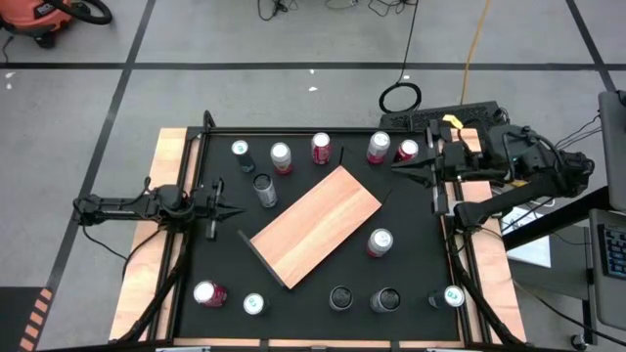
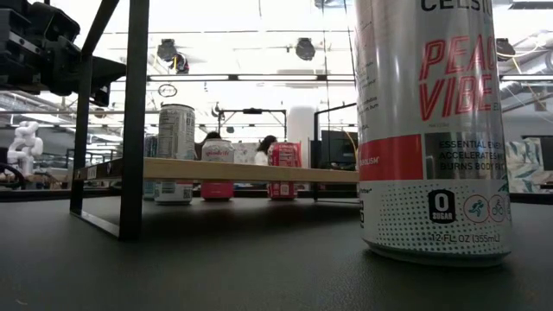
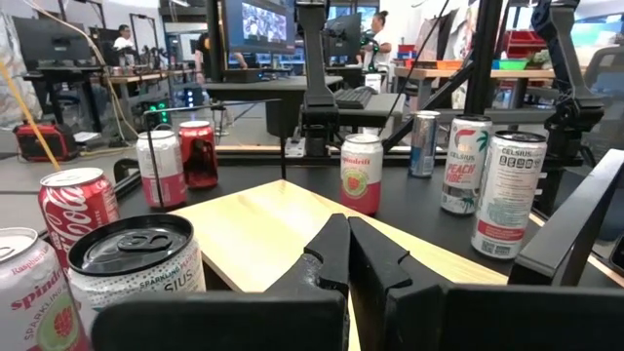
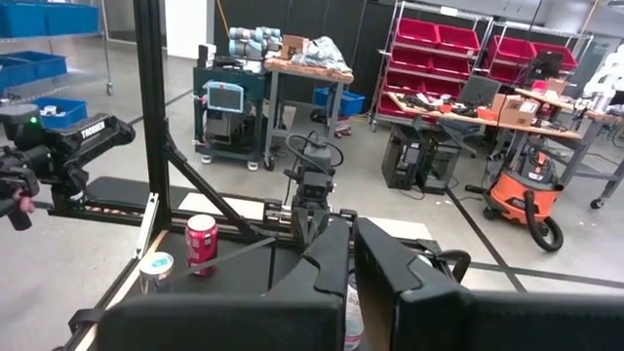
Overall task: Place canned beverage on shelf
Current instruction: Put the bottom right blue soda can on the shelf
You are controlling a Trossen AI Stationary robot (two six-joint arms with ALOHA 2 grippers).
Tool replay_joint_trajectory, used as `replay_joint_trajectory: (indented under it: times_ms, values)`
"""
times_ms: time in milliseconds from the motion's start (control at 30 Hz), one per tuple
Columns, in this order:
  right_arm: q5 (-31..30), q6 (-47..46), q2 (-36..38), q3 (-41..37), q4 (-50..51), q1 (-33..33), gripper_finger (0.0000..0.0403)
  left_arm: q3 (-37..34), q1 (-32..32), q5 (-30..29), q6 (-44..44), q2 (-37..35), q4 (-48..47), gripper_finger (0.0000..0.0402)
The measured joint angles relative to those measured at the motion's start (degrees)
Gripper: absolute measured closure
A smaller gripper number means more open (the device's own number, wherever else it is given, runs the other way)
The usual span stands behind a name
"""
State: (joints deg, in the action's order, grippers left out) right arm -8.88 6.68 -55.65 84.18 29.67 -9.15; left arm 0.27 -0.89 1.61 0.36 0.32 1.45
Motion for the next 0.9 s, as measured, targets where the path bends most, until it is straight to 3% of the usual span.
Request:
replay_joint_trajectory:
  times_ms: [333, 567, 767, 900]
  values:
    - [0.02, -0.03, -0.86, -0.01, 5.4, 0.04, 0.0403, 0.0, 0.0, -0.22, 0.0, 0.0, 1.17, 0.0402]
    - [0.0, -6.44, -1.43, -0.02, 5.35, 0.04, 0.0403, 0.0, 0.0, -0.13, -0.38, -0.02, 1.14, 0.0402]
    - [0.0, -6.58, -2.21, -0.02, 5.33, 0.04, 0.0403, 0.0, 0.0, -1.14, -19.2, 0.01, 1.75, 0.0402]
    - [-0.02, -6.56, -2.91, -0.02, 5.33, 0.04, 0.0403, 1.37, -0.04, 1.54, -22.41, 0.39, 1.0, 0.0402]
